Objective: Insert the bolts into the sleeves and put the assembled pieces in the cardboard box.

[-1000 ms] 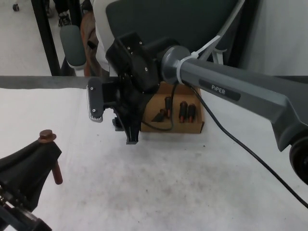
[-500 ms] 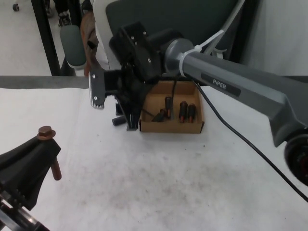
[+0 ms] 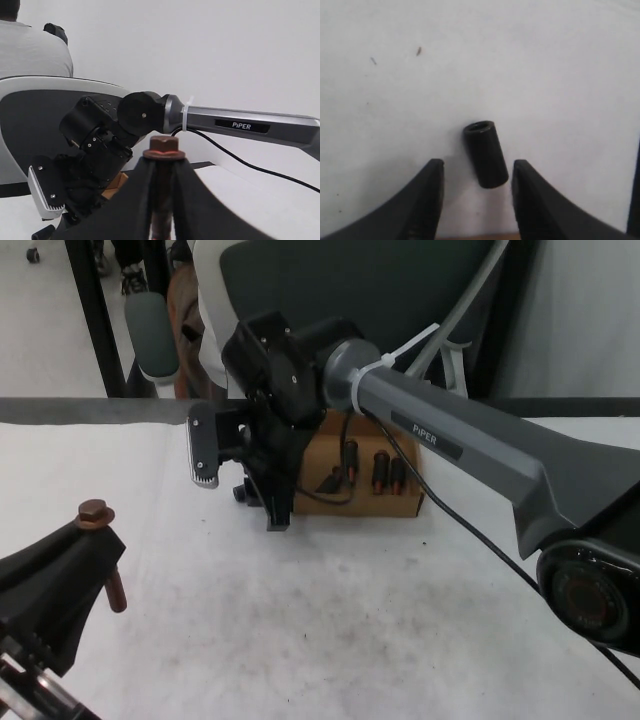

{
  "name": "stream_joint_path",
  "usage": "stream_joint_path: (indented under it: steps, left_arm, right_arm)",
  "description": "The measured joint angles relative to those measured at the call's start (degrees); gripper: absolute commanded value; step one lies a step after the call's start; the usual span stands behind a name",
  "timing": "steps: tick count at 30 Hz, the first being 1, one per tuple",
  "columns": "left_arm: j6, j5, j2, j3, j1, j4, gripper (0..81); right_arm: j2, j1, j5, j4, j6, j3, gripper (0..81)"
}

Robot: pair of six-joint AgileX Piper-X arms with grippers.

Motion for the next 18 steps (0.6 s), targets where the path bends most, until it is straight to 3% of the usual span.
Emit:
stream_joint_path:
  steps: [18]
  left_arm:
    - [0.0,0.6,0.0,0.0,0.0,-0.1,0.8]
  right_arm:
    - [0.0,-0.4,-2.9,-0.8,0.0,-0.2,41.7]
